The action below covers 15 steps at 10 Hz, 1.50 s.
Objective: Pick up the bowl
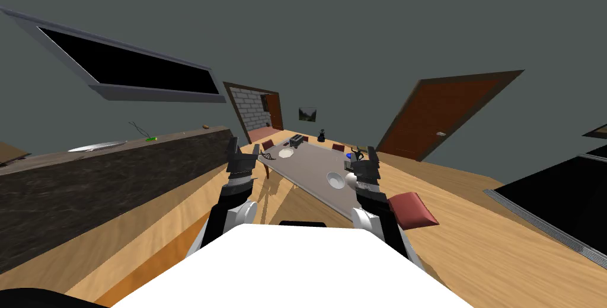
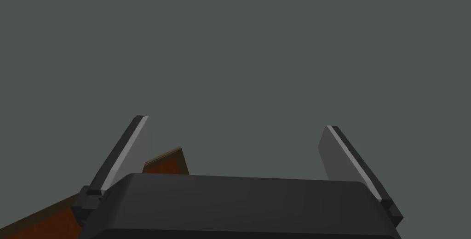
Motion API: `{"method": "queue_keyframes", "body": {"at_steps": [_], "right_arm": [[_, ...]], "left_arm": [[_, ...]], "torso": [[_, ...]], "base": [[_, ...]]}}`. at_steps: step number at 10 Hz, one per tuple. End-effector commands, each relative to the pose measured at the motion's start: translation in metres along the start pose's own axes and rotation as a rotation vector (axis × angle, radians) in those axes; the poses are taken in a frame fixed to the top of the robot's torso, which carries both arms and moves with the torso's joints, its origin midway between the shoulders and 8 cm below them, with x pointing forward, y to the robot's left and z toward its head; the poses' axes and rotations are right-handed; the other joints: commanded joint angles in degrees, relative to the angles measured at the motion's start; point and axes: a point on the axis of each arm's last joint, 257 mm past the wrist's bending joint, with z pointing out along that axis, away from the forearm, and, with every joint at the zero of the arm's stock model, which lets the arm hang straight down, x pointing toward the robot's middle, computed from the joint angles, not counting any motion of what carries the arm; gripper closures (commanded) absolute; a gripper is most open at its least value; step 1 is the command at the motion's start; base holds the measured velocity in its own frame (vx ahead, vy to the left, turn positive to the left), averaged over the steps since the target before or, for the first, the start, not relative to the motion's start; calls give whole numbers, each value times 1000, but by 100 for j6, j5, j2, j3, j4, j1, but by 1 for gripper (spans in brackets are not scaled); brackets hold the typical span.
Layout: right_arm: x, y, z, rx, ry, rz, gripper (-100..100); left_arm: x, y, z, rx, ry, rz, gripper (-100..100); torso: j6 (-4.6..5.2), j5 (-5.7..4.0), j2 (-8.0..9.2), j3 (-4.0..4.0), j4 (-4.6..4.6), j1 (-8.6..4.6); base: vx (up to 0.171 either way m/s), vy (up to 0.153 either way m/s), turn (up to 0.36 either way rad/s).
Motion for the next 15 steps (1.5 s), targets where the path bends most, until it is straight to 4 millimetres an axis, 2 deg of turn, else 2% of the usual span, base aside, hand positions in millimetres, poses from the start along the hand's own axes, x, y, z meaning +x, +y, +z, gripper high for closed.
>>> {"method": "queue_keyframes", "body": {"at_steps": [1, 4, 8, 9, 11, 12, 15], "right_arm": [[3, -10, -2, 24, 37, -36, -100], [7, -36, -9, 82, 105, -111, -100], [5, -95, -28, 208, 221, -257, -100], [5, -97, -28, 211, 222, -258, -100], [0, -132, -42, 284, 287, -346, -100], [-2, -136, -44, 295, 291, -351, -100], [-14, -180, -65, 390, 366, -457, -100]], "left_arm": [[0, 0, 0, 0, 0, 0, 0], [0, 0, 0, 0, 0, 0, 0], [0, 0, 0, 0, 0, 0, 0], [0, 0, 0, 0, 0, 0, 0], [0, 0, 0, 0, 0, 0, 0], [0, 0, 0, 0, 0, 0, 0], [0, 0, 0, 0, 0, 0, 0]], "torso": [[0, 0, 0, 0, 0, 0], [-1, 6, 12, 7, 2, 27], [-2, 8, 9, 5, 2, 37], [-3, 9, 7, 4, 2, 41], [-1, 5, 1, 1, 0, 19], [-2, 6, 3, 2, 1, 24], [-3, 7, 2, 2, 1, 29]], "base": [[-8, 36, 108], [-29, 81, 127], [-20, 100, 169], [0, 66, 67], [0, 63, 171], [-11, 54, 71], [-1, 71, 159]]}}
